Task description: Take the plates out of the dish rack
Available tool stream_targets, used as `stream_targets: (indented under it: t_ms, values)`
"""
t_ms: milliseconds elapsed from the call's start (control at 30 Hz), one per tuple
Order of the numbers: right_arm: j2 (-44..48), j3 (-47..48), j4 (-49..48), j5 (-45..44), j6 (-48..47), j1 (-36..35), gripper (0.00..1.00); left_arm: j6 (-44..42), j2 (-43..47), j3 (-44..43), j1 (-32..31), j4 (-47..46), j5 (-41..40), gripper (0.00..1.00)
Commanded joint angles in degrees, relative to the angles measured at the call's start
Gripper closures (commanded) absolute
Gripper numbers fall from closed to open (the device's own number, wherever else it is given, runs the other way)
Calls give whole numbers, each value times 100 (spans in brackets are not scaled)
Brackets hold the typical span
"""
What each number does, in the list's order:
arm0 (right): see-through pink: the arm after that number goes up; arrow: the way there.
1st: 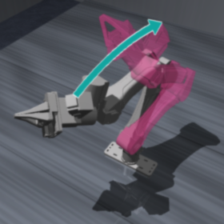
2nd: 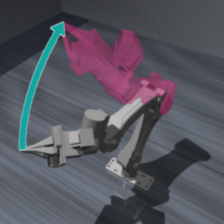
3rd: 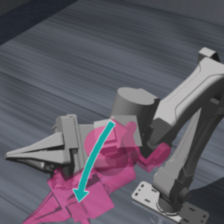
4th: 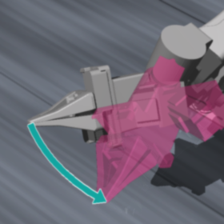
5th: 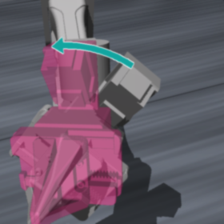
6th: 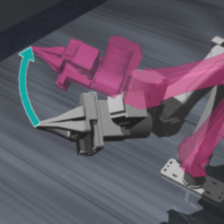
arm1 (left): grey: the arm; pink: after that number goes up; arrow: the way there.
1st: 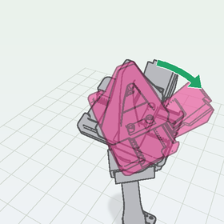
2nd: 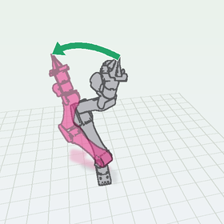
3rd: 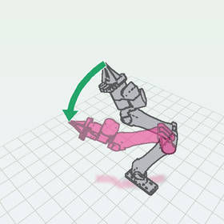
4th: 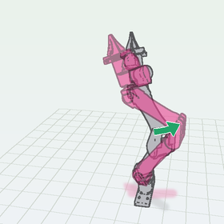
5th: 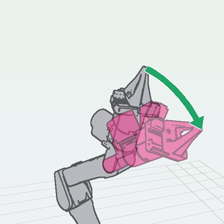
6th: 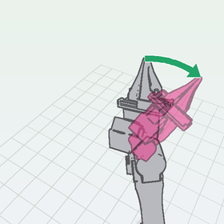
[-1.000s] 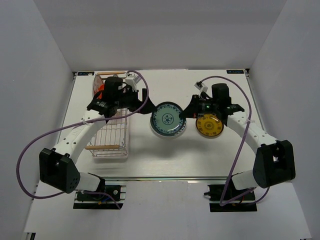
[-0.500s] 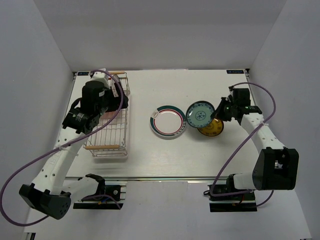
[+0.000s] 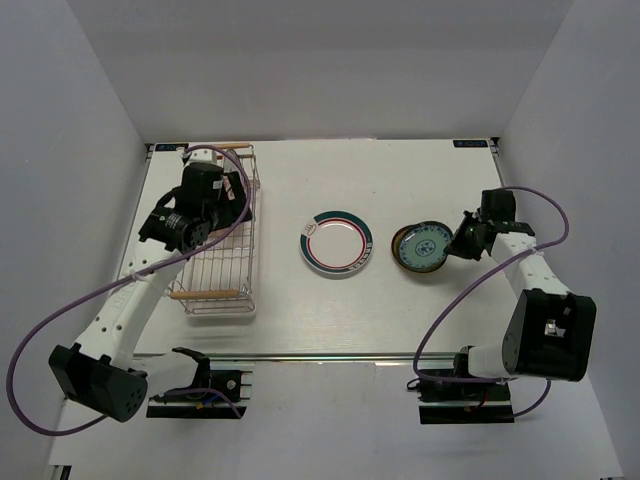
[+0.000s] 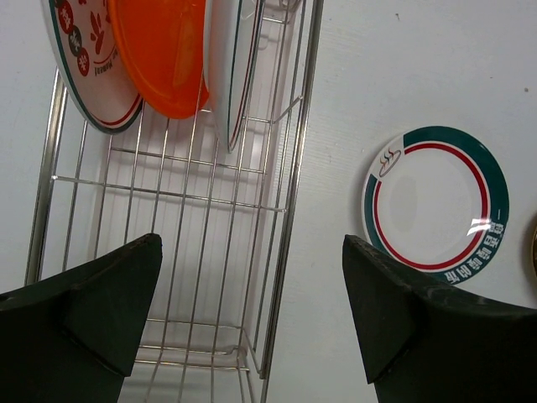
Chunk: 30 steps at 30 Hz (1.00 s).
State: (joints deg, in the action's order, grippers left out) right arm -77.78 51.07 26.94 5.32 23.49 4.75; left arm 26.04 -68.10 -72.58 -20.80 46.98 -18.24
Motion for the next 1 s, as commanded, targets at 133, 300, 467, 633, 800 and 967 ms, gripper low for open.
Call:
stream_targets:
  t_ms: [133,300,467,633,800,967]
  values:
    - [-308,88,-312,276,16,105,89,59,7,-231,5,197,-162,2]
    - [-378,-62,-400,179,-28,96,69,59,156,-117,5,92,-128,2]
    - [-554,-44,-383,276,-98,78,42,155,209,-125,5,153,-232,2]
    - [-651,43,-321,128,-178,61,11,261,148,-230,5,285,-514,2]
    - [-502,44,-338,30,-178,69,11,138,16,-257,5,84,-444,2]
    - [-291,158,-198,-84,-143,78,11,-46,-431,-485,5,-364,-558,2]
